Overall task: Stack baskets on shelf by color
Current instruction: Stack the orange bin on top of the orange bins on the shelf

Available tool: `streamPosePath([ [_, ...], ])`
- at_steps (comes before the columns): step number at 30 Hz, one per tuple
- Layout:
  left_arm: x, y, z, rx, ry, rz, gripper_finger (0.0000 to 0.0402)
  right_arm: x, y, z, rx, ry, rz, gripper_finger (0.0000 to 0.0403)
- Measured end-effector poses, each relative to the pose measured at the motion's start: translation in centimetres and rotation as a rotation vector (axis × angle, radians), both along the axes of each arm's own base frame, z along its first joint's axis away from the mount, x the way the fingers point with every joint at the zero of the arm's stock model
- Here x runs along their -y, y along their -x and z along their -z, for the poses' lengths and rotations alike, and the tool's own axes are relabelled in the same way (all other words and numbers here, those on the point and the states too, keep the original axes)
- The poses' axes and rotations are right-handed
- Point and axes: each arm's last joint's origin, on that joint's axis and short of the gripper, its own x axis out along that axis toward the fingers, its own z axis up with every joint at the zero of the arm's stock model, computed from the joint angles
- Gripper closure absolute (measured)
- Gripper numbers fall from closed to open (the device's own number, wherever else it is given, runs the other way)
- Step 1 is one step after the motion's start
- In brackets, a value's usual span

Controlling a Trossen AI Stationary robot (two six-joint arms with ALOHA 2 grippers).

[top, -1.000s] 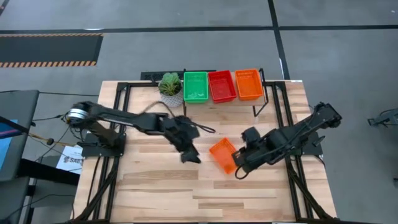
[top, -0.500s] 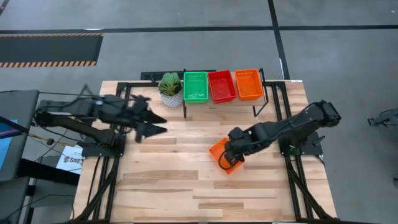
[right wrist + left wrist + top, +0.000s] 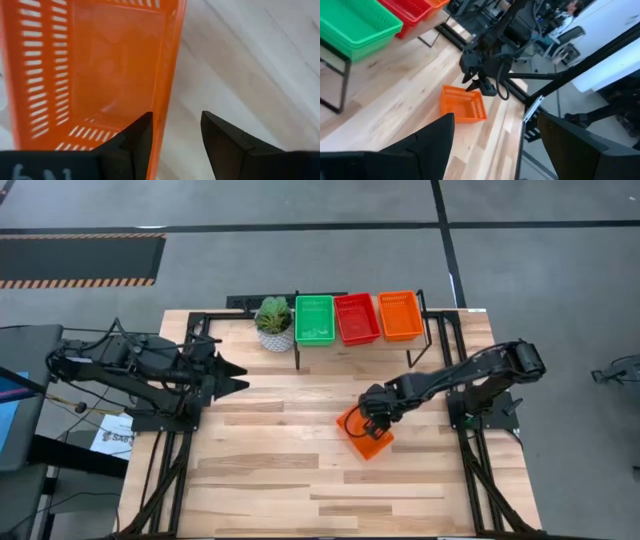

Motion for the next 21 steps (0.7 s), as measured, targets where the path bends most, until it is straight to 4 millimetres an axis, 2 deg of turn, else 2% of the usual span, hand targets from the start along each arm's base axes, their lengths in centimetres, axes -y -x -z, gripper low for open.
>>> streamPosePath([
  [8, 0.04, -0.36, 0.48, -0.046, -0.018, -0.017, 0.0128, 0.71, -0.47, 0.51, 0.062, -0.001, -0.034, 0.0222],
  [17, -0.11, -0.25, 0.61, -0.058, -0.041, -0.057, 0.0128, 0.87, -0.54, 0.50, 0.068, 0.008, -0.072, 0.0300],
  [21, -0.11, -0.25, 0.61, -0.058, -0.040, -0.057, 0.0128, 0.88, -0.55, 0.50, 0.069, 0.009, -0.074, 0.0319],
])
